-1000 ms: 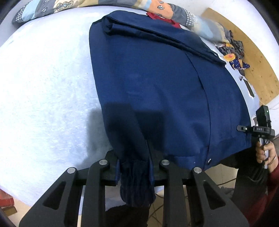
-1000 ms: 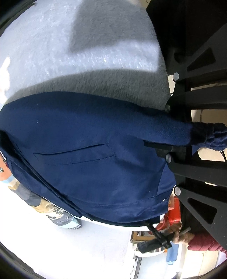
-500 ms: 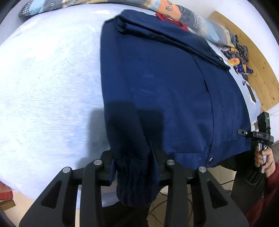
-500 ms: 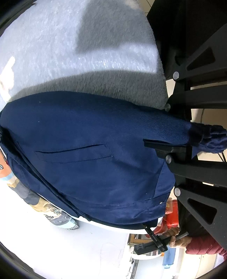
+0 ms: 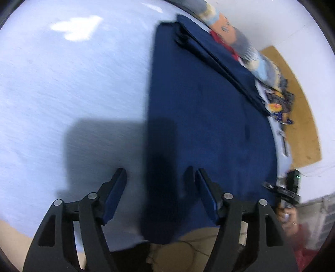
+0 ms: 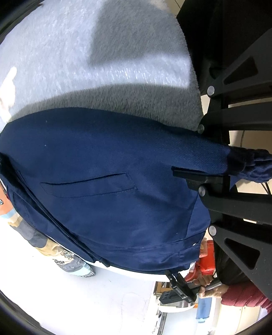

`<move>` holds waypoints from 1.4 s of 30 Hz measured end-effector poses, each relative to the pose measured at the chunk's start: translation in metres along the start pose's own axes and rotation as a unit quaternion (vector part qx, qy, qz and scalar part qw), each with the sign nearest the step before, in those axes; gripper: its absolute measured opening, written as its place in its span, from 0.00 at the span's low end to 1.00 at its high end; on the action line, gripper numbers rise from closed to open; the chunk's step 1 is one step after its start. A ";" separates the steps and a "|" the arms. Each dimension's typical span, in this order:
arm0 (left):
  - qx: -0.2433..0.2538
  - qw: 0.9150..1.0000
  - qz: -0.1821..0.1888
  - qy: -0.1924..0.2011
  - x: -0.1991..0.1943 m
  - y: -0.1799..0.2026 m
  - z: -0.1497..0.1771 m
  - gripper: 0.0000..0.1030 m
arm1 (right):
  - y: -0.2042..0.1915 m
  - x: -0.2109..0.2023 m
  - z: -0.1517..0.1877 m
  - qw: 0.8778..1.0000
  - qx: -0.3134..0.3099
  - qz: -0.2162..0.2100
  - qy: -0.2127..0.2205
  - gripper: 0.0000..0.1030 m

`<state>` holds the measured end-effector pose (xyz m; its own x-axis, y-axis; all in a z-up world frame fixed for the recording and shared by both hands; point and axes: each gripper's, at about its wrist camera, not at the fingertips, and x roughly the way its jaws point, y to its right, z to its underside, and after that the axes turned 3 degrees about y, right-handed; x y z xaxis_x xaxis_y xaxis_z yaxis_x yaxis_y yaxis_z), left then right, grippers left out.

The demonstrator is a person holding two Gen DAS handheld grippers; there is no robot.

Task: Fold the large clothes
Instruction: 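Grasp the jacket hem with the left gripper while the right gripper holds the hem, then lift the hem with both grippers toward the red collar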

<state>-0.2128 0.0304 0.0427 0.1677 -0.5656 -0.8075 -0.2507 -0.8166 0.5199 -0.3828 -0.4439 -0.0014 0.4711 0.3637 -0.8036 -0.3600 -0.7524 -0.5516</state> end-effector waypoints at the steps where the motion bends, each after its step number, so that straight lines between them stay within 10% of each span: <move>1: 0.011 1.000 0.018 -0.017 0.006 0.007 0.003 0.58 | 0.000 0.000 0.000 1.000 0.000 0.000 0.000 0.19; 6: 0.028 0.991 0.104 -0.083 0.025 0.027 0.012 0.48 | 0.000 0.001 0.000 1.000 0.002 -0.002 0.000 0.19; 8: 0.042 0.994 0.051 -0.084 0.035 0.025 0.008 0.28 | 0.000 0.001 -0.001 1.000 0.001 -0.001 0.000 0.19; 13: 0.043 0.996 0.031 -0.071 0.030 0.027 0.010 0.24 | 0.000 0.001 -0.001 1.000 0.005 -0.005 0.000 0.19; 19: 0.065 0.998 -0.011 -0.025 0.020 0.044 0.018 0.19 | 0.002 0.000 -0.002 1.000 0.004 -0.006 0.000 0.09; 30: 0.069 0.994 0.036 0.077 -0.010 0.053 0.013 0.19 | -0.007 -0.036 -0.002 0.990 0.006 -0.128 0.060 0.07; 42: 0.077 0.972 0.073 0.209 -0.045 0.062 0.004 0.19 | -0.017 -0.066 -0.011 0.965 0.004 -0.231 0.127 0.07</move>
<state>-0.2395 0.0054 0.1105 0.4846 -0.6975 -0.5279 -0.4351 -0.7157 0.5463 -0.3991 -0.4607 0.0630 0.7639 0.5123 -0.3924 -0.0711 -0.5375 -0.8403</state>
